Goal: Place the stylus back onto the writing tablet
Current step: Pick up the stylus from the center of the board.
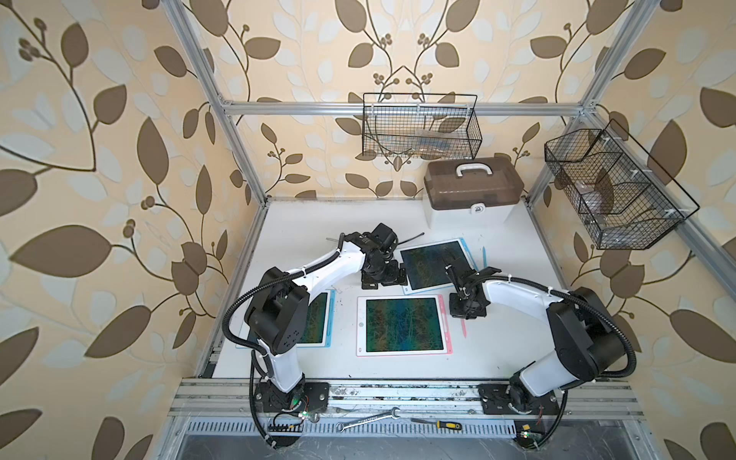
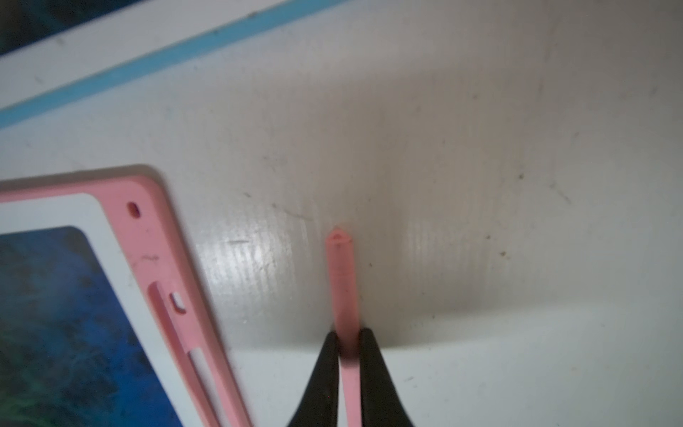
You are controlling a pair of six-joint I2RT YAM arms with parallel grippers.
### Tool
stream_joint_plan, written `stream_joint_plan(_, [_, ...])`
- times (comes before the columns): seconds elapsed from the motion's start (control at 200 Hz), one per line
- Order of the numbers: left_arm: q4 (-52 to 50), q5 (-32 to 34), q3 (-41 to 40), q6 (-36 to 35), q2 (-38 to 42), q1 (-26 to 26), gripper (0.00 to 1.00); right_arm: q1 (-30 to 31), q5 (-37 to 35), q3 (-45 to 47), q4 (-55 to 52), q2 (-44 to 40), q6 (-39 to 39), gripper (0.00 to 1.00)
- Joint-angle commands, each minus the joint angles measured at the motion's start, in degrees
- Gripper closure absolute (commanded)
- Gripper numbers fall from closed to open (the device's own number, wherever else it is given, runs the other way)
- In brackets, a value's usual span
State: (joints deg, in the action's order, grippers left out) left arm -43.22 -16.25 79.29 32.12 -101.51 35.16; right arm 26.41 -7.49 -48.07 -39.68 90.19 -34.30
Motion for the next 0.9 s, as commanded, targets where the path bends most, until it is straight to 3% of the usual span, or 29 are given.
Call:
stream_joint_plan(0.0, [-0.5, -0.5, 0.6, 0.1, 2.3, -0.6, 0.02, 0.1, -1.5, 1.2, -1.9, 2.6, 0.4, 0.88])
stream_joint_plan(0.425, [-0.2, -0.6, 0.8, 0.1, 1.5, -0.6, 0.02, 0.2, -1.4, 1.8, -1.7, 0.6, 0.6, 0.98])
stream_joint_plan(0.895, [-0.2, -0.5, 0.9, 0.1, 1.1, -0.6, 0.02, 1.0, -0.7, 1.6, -1.3, -1.2, 0.6, 1.00])
